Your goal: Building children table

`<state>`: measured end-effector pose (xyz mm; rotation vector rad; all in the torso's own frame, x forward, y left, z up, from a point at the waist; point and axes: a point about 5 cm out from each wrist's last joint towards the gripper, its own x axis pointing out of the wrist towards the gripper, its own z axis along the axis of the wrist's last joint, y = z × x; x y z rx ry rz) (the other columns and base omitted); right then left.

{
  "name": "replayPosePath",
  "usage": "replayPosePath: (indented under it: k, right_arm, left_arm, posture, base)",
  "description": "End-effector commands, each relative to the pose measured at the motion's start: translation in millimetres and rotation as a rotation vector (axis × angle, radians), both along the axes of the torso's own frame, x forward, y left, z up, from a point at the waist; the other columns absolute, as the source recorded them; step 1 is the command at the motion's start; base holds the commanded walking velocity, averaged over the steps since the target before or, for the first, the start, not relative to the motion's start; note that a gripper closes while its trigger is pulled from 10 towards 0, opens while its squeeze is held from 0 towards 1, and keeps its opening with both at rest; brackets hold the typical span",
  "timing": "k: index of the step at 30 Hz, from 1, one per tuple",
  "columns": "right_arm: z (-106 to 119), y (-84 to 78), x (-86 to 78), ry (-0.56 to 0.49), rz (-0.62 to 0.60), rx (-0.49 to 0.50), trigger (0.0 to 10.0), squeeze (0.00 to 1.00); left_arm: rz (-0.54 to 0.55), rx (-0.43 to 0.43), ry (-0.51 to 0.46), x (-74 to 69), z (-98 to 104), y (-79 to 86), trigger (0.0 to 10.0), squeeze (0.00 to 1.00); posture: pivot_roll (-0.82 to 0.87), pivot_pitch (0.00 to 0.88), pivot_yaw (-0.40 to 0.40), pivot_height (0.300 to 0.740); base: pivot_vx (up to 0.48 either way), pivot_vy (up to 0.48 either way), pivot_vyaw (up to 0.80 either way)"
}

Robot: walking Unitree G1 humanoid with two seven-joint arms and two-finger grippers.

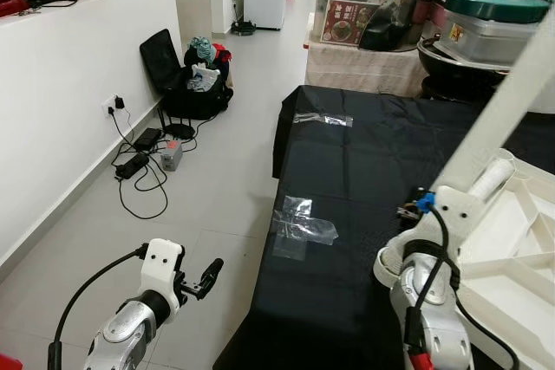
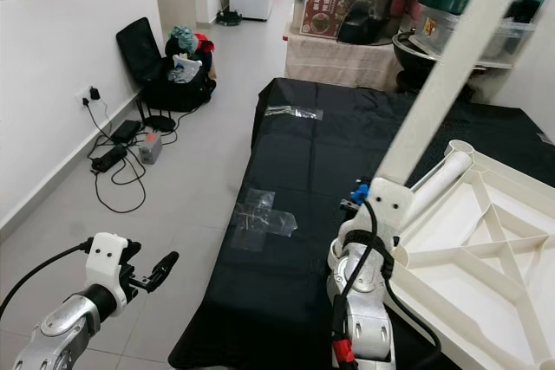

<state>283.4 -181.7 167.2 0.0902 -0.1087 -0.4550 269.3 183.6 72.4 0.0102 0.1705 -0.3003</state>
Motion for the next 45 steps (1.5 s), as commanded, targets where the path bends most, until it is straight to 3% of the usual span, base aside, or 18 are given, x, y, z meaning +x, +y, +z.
replayPosePath:
  k: [1, 23, 39, 41, 45]
  right_arm:
    - [-5.6, 4.8, 2.0, 0.023, 0.035, 0.012, 10.0, 0.00]
    - [-29.1, -1.2, 1.8, 0.150, 0.051, 0.035, 10.0, 0.00]
    - [-15.8, -2.3, 3.6, 0.078, 0.057, 0.012, 10.0, 0.00]
    - [-15.1, -3.2, 3.3, 0.076, 0.051, 0.007, 10.0, 0.05]
    - [-15.0, -3.8, 3.7, 0.076, 0.044, 0.006, 10.0, 0.04]
  left_arm:
    - [-0.001, -0.001, 0.008, -0.8, -3.8, -1.9, 10.0, 0.00]
    - [-0.006, 0.000, 0.013, -1.7, -4.9, -2.0, 10.0, 0.00]
    - [-0.008, -0.001, 0.012, -1.3, -4.6, -3.2, 10.0, 0.00]
    - [-0.010, -0.001, 0.012, -1.1, -4.6, -3.5, 10.0, 0.00]
    - [-0.010, 0.001, 0.012, -0.5, -4.6, -3.0, 10.0, 0.00]
  posture:
    - [0.10, 0.000, -0.071, 0.740]
    - [0.09, 0.000, -0.066, 0.740]
    - [0.09, 0.000, -0.064, 0.740]
    - [0.09, 0.000, -0.064, 0.740]
    - [0.09, 0.000, -0.064, 0.740]
  base:
    - [0.000, 0.000, 0.00]
    - [0.000, 0.000, 0.00]
    - [0.000, 0.000, 0.00]
    - [0.000, 0.000, 0.00]
    - [0.000, 0.000, 0.00]
